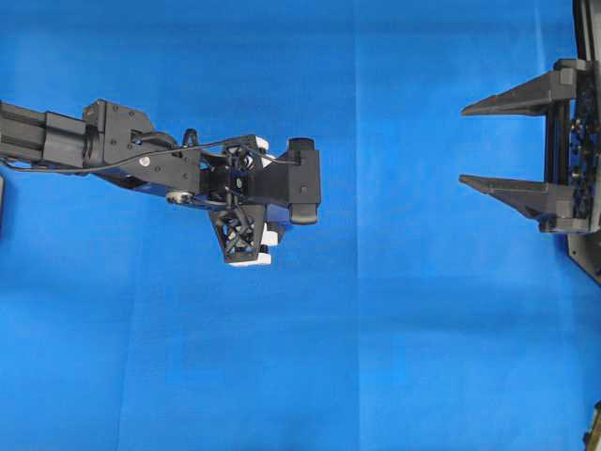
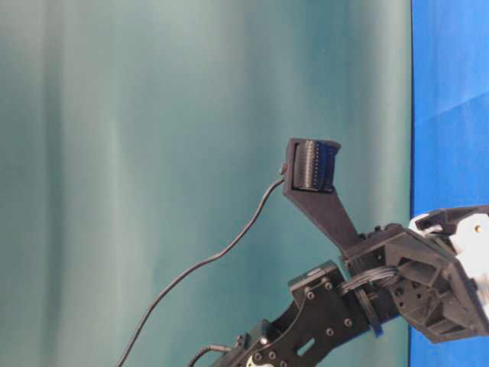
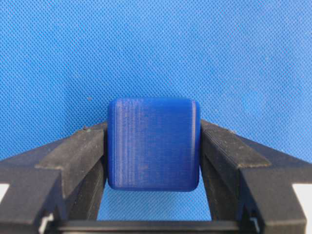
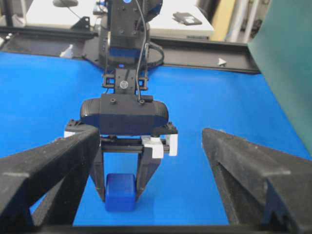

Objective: Handover the blue block to the right arm after grasping it with the left arm, then place it in the designated position.
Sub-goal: 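Lift the blue cube with the left gripper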

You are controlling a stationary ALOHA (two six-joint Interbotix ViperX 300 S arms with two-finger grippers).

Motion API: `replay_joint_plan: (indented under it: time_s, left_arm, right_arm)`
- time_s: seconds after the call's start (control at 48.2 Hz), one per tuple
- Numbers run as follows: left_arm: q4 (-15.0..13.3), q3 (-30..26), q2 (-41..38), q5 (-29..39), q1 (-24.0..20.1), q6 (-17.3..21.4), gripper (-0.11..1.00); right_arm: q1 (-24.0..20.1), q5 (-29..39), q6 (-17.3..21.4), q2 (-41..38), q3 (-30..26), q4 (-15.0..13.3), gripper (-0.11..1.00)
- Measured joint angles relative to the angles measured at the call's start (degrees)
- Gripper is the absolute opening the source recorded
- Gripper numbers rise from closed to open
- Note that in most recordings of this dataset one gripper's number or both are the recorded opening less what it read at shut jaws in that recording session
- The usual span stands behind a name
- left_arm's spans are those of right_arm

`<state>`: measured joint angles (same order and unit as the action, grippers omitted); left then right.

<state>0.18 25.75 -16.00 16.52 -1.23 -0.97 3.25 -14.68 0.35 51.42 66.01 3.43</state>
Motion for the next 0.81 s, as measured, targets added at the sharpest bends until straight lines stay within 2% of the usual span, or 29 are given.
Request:
replay_joint_plan:
  time_s: [0.353,0.81]
  left_arm:
    - [0.0,0.0,1.49,1.41,0.0,-0.18,0.49]
    - [0.0,-4.31,11.95,13.01,0.44,0.0,0.49]
  right_arm:
    - [0.0,0.0,0.0,0.0,0.0,0.0,0.98]
    - [0.0,0.0,0.0,0.0,0.0,0.0,0.98]
